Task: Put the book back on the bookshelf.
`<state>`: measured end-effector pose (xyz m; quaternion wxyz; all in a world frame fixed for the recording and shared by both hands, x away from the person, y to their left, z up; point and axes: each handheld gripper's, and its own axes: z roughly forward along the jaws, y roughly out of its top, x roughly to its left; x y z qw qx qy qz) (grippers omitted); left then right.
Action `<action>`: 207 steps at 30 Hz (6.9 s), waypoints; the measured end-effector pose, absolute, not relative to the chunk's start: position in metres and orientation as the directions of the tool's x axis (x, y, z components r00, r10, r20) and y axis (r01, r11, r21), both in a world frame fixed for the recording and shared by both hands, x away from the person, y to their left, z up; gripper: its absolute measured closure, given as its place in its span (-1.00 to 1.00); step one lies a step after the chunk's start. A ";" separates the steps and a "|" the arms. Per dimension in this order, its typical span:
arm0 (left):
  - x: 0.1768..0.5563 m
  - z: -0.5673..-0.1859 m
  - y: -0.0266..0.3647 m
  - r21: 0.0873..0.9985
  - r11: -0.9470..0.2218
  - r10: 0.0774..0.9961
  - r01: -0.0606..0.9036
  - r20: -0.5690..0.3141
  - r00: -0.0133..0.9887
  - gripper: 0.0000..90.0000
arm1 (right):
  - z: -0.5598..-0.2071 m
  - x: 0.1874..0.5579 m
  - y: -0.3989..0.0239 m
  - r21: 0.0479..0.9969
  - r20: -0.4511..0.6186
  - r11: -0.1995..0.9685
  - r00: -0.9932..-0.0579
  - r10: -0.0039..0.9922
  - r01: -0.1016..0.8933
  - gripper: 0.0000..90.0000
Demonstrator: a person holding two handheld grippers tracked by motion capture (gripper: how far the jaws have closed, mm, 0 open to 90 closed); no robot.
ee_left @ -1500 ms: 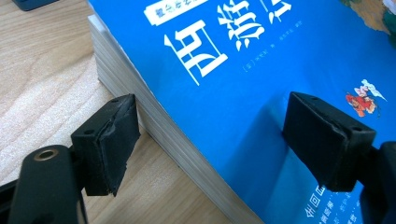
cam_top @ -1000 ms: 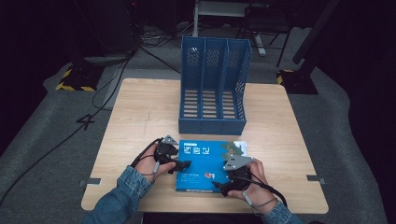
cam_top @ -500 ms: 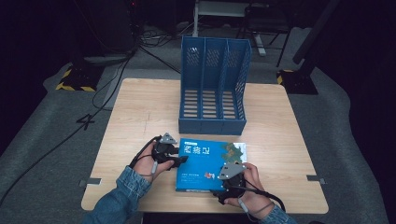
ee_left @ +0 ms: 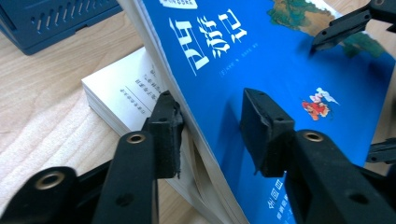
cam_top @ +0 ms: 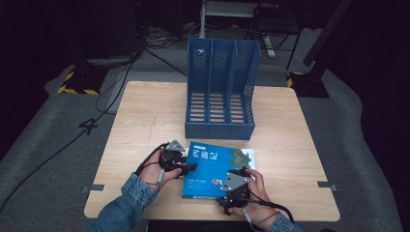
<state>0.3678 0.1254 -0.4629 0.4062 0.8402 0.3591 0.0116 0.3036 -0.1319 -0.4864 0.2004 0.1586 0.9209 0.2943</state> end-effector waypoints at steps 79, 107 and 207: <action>0.406 -0.371 0.053 0.611 -0.538 0.571 0.581 -0.243 0.784 0.80 | -0.478 0.318 -0.131 0.739 -0.394 0.661 -0.713 0.581 0.131 -1.00; 0.407 -0.385 0.050 0.581 -0.539 0.582 0.610 -0.268 0.768 0.79 | -0.502 0.334 -0.127 0.579 -0.644 0.815 -0.603 0.471 0.018 -1.00; 0.423 -0.453 0.186 0.763 -0.241 0.711 0.599 -0.282 0.645 -0.03 | -0.391 0.351 -0.219 0.888 -0.066 0.416 -0.840 0.539 0.197 0.37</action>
